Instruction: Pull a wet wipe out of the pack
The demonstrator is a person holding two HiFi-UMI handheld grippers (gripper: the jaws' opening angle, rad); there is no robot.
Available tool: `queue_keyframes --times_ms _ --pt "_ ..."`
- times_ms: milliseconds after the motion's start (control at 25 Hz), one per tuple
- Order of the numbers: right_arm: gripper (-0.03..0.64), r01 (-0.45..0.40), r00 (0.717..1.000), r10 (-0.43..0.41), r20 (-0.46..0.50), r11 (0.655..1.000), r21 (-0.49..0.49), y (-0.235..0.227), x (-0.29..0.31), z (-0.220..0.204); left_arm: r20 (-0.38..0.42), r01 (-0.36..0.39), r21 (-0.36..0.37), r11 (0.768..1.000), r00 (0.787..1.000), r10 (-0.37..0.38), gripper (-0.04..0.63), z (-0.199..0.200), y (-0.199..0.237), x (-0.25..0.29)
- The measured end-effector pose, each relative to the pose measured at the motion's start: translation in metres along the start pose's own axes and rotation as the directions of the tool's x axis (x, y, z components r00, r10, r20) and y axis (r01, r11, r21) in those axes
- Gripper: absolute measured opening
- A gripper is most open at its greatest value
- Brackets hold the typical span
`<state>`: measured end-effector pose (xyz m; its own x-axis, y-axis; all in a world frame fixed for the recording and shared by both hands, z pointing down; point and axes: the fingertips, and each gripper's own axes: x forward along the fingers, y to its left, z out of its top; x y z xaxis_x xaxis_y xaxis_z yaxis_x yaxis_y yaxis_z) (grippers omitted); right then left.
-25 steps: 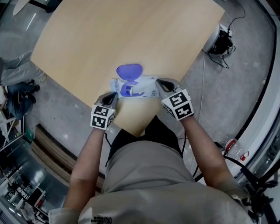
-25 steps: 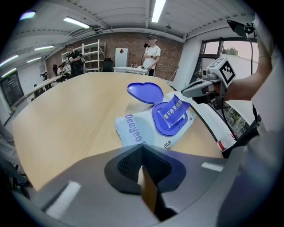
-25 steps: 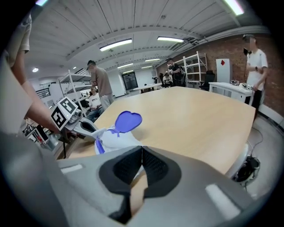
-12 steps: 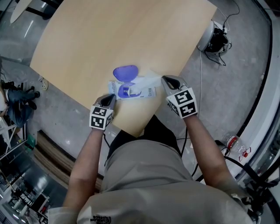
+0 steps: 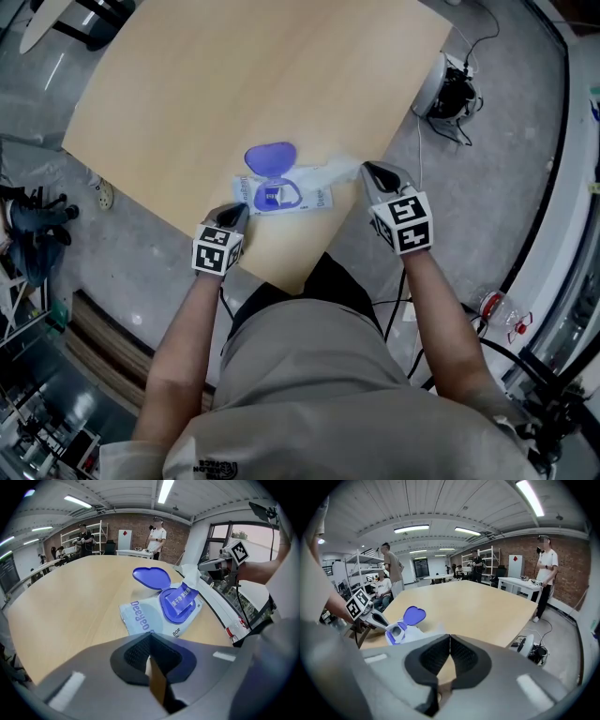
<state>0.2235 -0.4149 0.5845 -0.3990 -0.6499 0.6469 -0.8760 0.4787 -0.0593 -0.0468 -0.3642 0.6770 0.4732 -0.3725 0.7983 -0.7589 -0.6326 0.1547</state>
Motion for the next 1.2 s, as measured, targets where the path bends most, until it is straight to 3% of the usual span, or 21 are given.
queue_keyframes --times_ms 200,400,760,960,1200 --pt "0.005 0.039 0.998 -0.038 0.043 0.999 -0.016 0.012 -0.025 0.017 0.050 -0.007 0.022 1.000 0.999 0.006 0.006 0.007 0.003 -0.011" --pt "0.005 0.087 0.990 -0.082 0.113 0.995 -0.043 0.038 -0.066 0.041 0.188 0.005 0.026 1.000 0.982 -0.010 0.006 0.031 -0.003 -0.050" --pt "0.005 0.164 0.966 -0.146 0.212 0.984 -0.070 0.122 -0.155 0.062 0.431 0.087 0.150 0.985 0.890 -0.145 0.006 0.061 -0.051 -0.185" --pt "0.005 0.183 0.954 -0.163 0.253 0.981 -0.056 0.179 -0.203 0.056 0.492 0.127 0.221 0.967 0.841 -0.223 0.006 0.050 -0.077 -0.251" --pt "0.005 0.151 0.949 -0.122 0.292 0.986 -0.076 0.238 -0.250 0.044 0.541 0.146 0.265 0.953 0.795 -0.273 0.006 0.039 -0.107 -0.304"
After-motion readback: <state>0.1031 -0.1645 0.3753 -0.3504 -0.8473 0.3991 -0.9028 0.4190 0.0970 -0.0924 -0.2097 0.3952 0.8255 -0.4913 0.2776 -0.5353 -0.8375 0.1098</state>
